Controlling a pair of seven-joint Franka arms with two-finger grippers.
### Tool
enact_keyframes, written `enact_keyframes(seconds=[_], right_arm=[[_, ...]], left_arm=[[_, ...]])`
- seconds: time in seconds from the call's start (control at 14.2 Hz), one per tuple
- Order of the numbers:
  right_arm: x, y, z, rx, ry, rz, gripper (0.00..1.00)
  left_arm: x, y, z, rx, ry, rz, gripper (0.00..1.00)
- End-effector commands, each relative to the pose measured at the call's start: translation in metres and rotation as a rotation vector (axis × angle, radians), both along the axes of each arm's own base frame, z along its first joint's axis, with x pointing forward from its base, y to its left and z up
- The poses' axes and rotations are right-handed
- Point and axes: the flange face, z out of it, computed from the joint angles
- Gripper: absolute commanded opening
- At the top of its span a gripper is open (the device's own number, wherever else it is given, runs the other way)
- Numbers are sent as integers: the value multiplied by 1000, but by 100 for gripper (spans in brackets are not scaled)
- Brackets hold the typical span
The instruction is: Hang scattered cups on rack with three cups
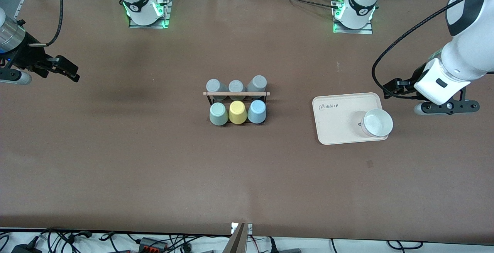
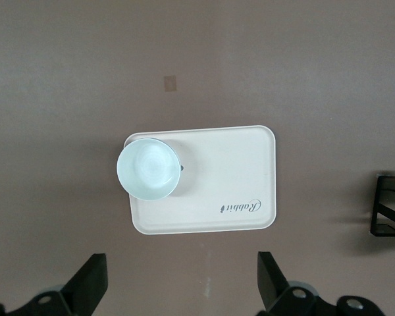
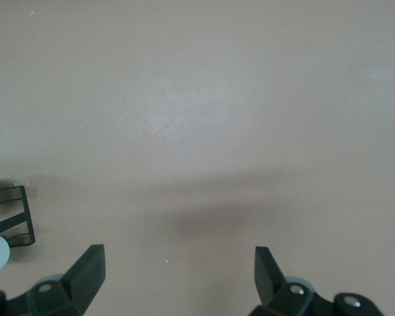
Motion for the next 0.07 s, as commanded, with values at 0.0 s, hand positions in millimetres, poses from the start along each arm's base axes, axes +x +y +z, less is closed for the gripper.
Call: enact_keyframes(seconds=[0.0], right_arm=[[5, -9, 6, 2, -18, -7, 100]], left_arm=[[-5, 1, 6, -12, -12, -14, 100]])
